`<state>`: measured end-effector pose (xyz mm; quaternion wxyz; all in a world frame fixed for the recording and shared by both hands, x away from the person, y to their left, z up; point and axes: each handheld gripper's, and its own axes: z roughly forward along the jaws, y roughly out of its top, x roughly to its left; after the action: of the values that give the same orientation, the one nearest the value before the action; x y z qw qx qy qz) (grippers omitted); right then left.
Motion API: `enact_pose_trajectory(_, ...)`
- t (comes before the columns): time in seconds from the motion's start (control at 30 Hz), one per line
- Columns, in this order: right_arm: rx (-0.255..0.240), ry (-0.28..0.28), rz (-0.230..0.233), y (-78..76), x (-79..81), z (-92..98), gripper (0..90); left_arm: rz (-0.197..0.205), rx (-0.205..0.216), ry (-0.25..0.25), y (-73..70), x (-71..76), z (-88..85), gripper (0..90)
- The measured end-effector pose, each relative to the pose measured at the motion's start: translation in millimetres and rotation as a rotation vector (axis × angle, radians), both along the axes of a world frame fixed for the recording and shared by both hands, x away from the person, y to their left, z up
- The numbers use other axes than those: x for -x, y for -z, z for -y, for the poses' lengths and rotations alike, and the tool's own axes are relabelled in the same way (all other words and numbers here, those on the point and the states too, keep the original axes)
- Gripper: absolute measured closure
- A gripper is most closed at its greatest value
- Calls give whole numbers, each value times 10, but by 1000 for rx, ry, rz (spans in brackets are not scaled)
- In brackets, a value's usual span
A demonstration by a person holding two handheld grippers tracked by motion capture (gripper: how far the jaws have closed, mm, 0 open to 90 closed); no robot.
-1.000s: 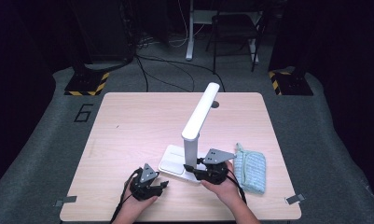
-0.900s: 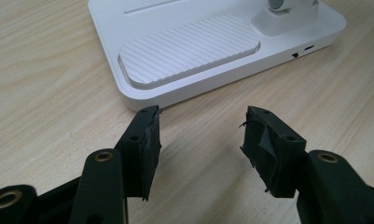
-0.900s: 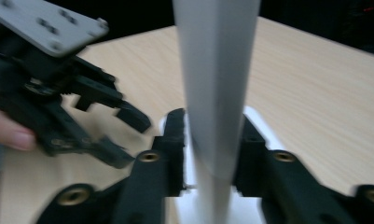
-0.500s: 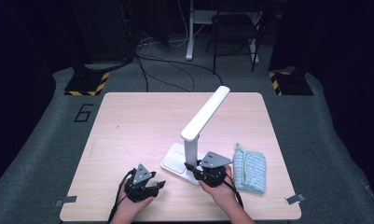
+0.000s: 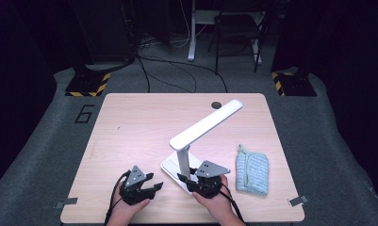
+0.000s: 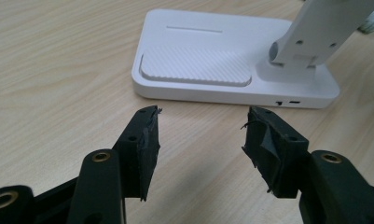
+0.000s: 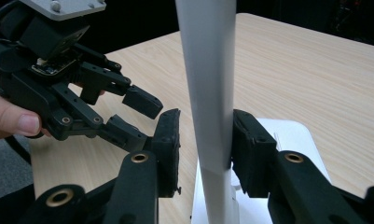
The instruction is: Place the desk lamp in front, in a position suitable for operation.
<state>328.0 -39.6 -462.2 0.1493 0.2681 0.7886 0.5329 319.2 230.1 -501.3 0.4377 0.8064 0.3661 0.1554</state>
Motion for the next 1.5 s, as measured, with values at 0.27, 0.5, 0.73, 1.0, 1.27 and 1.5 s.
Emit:
enact_pose_trajectory(0.27, -48, -38, -26, -26, 38, -23, 566, -9, 10, -8, -13, 12, 13, 436)
enact_pose_trajectory(0.5, 11, -46, -28, -117, 87, 140, 520, -8, 52, 27, -156, 66, 113, 391)
enact_pose_trajectory(0.73, 13, -16, -8, -90, 222, 608, 506, 19, 88, 105, -403, 96, 403, 340)
enact_pose_trajectory(1.0, -43, 87, -47, 41, 92, 942, 502, 35, 74, 135, -514, 1, 704, 333)
enact_pose_trajectory(1.27, -30, 125, -69, 140, 58, 976, 502, 25, 92, 160, -522, -82, 811, 446)
enact_pose_trajectory(1.5, -35, 154, -79, 171, 56, 1003, 503, 67, 73, 163, -526, -39, 791, 503)
